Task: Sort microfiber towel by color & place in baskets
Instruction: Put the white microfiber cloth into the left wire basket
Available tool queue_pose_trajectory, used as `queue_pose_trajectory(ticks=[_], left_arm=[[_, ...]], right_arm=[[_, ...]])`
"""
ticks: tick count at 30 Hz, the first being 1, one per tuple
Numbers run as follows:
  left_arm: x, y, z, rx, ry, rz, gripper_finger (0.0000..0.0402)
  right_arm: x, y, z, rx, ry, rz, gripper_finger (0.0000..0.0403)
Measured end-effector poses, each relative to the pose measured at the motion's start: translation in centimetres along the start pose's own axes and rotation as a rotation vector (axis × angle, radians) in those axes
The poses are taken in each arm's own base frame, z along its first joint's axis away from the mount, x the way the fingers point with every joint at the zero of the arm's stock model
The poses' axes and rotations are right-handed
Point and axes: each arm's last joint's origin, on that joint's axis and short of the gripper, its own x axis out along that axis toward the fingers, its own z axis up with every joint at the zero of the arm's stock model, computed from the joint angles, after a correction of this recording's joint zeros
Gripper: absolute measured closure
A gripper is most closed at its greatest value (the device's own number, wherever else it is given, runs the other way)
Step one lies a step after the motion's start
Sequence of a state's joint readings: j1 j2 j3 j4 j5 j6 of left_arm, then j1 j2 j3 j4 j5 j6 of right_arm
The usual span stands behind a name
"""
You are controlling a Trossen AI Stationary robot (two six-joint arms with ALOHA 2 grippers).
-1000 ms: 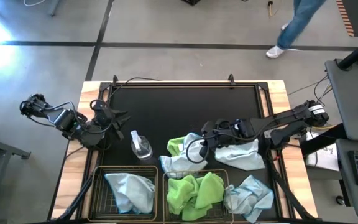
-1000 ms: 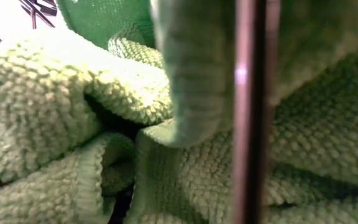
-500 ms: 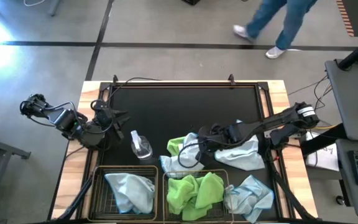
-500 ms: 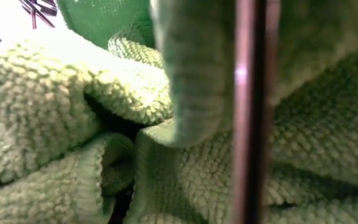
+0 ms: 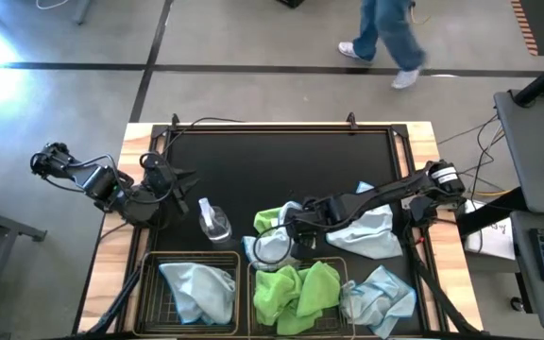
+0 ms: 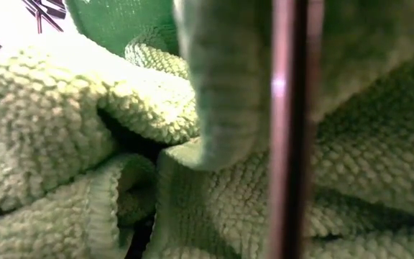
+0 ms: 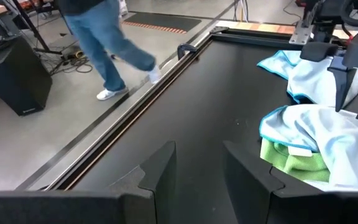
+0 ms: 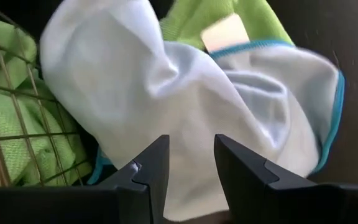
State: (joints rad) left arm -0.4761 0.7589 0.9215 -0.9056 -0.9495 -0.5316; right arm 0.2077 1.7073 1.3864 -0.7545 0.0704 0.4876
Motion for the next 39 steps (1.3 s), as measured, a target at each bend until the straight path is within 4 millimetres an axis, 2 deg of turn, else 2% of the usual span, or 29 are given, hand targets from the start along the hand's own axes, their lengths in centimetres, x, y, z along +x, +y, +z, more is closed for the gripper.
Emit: queue_pose_trajectory(ticks=[10, 17, 32, 39], left_arm=[[0.0, 0.0, 0.0, 0.002, 0.001, 0.000, 0.0288], [0.0, -0.1, 0.0, 0.003, 0.002, 0.000, 0.0288], [0.0, -0.1, 0.0, 0.003, 0.002, 0.000, 0.0288], [0.1, -0.2, -0.1, 0.009, 0.015, -0.017, 0.0288]], right_arm=[[-1.1, 0.2, 0.9, -0.271, -0.001, -0.006, 0.0280], [-1.0, -0.1, 0.3, -0.430, 0.065, -0.020, 0.0280], [-0.8, -0.2, 0.3, -0.481, 0.085, -0.024, 0.0280], [1.2, -0.7, 0.4, -0.509, 0.134, -0.039, 0.0280]])
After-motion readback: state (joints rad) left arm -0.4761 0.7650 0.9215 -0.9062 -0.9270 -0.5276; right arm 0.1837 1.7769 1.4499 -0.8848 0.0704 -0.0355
